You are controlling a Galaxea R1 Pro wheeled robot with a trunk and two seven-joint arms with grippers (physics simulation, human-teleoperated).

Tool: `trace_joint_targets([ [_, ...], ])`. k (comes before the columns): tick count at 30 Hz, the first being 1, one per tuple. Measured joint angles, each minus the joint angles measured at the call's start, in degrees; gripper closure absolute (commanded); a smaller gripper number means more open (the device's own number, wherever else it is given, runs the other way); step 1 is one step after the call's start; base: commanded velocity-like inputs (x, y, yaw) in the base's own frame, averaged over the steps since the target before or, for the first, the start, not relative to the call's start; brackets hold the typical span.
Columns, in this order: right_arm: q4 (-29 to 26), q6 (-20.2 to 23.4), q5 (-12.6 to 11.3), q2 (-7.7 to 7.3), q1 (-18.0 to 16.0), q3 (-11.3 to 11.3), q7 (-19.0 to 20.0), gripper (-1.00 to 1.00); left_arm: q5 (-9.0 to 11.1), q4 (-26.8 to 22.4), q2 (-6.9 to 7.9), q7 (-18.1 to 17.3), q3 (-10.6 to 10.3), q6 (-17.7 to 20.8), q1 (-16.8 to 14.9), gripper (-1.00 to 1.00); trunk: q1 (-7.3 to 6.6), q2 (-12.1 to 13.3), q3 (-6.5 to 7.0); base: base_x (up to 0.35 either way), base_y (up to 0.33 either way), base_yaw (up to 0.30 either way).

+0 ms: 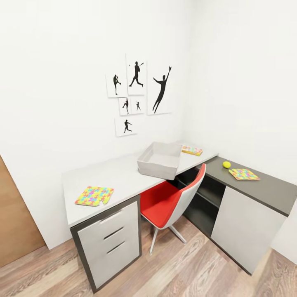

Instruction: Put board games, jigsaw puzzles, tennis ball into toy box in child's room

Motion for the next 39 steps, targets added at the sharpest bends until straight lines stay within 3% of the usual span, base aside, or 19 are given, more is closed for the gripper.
trace_joint_targets([
  [39, 0.0, -0.6, -0.1, 0.08, 0.0, 0.0, 0.0, -1.00, -0.1, 0.2, 0.04, -0.1, -0.4, 0.0, 0.0, -1.00, 0.00, 0.0, -3.23, -0.008, 0.056, -0.147],
])
